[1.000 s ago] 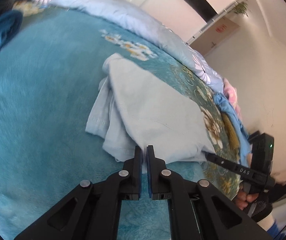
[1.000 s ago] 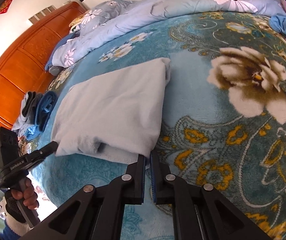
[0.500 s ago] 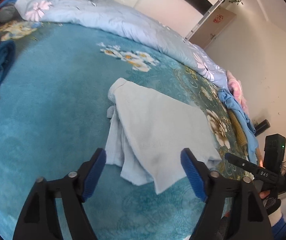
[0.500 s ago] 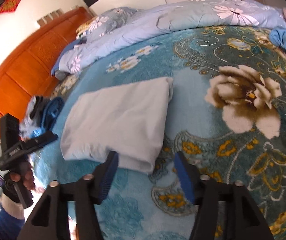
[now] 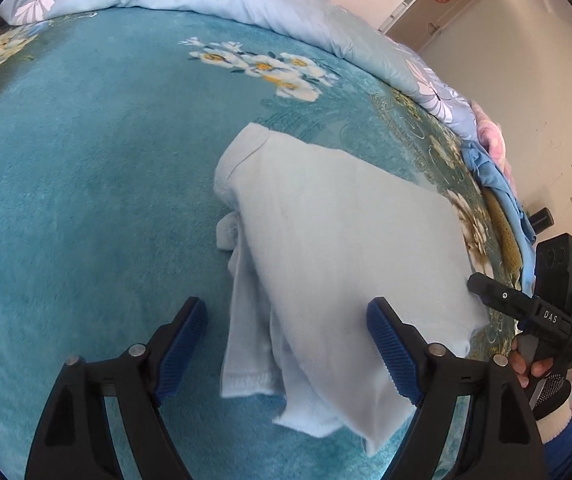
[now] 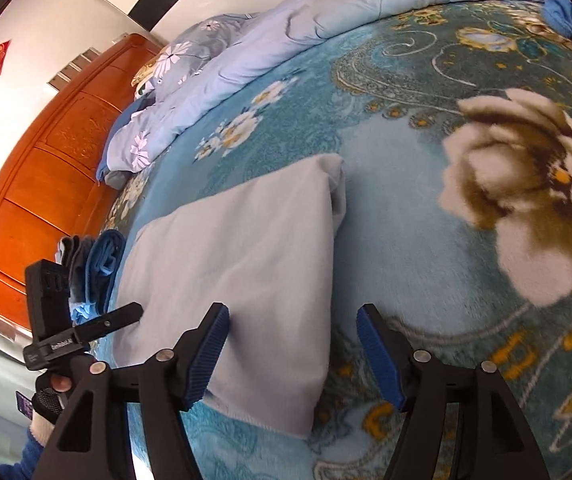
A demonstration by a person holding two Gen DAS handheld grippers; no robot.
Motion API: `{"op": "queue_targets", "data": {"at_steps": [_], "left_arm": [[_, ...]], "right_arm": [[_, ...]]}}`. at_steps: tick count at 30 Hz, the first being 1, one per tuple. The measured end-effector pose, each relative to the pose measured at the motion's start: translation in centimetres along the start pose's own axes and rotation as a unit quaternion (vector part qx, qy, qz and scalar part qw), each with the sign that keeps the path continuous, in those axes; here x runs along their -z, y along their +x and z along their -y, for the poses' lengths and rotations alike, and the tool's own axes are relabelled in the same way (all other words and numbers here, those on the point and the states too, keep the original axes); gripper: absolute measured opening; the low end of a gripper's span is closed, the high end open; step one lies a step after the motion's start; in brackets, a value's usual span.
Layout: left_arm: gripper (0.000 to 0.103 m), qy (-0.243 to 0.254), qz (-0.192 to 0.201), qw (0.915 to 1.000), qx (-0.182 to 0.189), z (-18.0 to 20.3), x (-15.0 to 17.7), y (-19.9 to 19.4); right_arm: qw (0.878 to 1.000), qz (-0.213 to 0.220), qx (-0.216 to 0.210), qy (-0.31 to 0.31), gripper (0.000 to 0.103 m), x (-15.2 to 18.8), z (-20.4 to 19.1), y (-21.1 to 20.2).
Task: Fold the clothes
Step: 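Grasp the folded shirt with both grippers and lift it toward the headboard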
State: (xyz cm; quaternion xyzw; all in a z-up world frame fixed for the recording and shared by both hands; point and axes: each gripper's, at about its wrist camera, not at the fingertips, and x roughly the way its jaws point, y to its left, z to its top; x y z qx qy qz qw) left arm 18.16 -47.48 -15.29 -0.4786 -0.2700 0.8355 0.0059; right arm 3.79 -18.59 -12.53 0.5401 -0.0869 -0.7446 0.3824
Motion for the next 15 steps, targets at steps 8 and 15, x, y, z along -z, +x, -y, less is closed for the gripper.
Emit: {"op": "queue_targets", "data": {"at_steps": [8,15], "left_arm": [[0.084,-0.014,-0.004,0.9986,0.052,0.1,-0.7,0.8],[0.076,-0.028,0.001,0.9967,0.076,0.2,-0.7,1.0]], "right_arm": [[1.0,-0.002,-0.03,0.004,0.07,-0.7,-0.1,1.0],[0.999,-0.013,-0.04,0.007,0.045,-0.7,-0.1,1.7]]}}
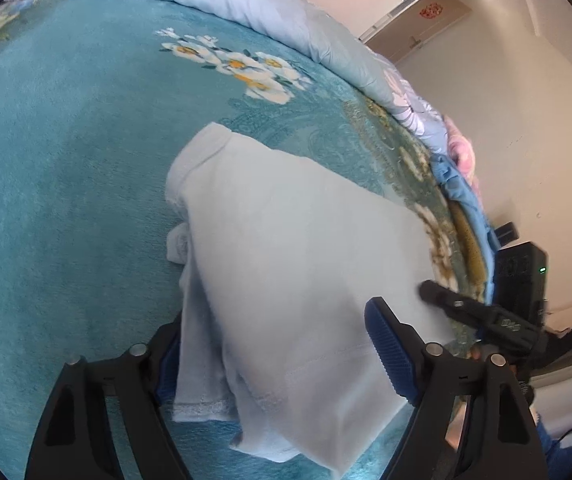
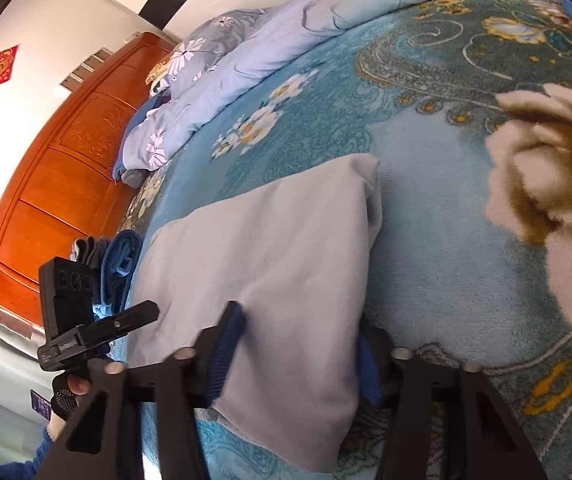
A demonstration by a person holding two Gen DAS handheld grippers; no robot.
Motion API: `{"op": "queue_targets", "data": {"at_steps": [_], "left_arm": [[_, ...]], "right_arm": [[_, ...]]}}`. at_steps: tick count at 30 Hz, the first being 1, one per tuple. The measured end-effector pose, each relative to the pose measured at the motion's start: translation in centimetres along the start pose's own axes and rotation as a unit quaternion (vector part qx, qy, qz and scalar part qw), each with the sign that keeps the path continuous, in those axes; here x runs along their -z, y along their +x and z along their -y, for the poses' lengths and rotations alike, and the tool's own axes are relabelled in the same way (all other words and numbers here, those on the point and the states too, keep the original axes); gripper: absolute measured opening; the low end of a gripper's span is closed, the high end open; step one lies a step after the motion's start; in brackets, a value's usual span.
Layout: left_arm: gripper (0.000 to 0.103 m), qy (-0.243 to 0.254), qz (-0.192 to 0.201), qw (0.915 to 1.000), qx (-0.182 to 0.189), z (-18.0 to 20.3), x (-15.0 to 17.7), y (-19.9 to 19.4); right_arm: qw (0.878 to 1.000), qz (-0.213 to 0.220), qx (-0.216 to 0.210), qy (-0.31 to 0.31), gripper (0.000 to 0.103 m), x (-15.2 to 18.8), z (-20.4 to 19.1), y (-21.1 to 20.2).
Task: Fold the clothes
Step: 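Grasp the folded shirt with both grippers and lift it toward the headboard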
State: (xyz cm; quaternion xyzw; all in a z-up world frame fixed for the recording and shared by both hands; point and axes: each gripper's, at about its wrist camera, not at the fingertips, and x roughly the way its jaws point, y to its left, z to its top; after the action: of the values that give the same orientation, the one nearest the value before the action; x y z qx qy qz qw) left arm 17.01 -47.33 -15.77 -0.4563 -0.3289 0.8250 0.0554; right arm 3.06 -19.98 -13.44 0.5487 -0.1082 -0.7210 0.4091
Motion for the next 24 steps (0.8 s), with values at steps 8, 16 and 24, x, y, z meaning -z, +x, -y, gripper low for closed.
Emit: {"op": "queue_targets", "data": {"at_steps": [8,16,24], "left_arm": [[0.035,-0.012,0.0,0.9997,-0.023,0.4,0.2,0.3],[0.015,0.004,0.019,0.9988,-0.046,2.9,0.6,-1.0],[0.015,0.03,0.036,0.9968,-0.065,6.5,1.9,-4.8]], "right_arm": [[1.0,-0.018,-0.006,0.01,0.02,-0.2,-0.3,0.8],[1.0,-0.005,-0.015,0.006,0.014,-0.6,-1.8,-1.1],[0.999,0.014,-0.036,-0.023,0.014,0.3,-4.4,-4.6]]}}
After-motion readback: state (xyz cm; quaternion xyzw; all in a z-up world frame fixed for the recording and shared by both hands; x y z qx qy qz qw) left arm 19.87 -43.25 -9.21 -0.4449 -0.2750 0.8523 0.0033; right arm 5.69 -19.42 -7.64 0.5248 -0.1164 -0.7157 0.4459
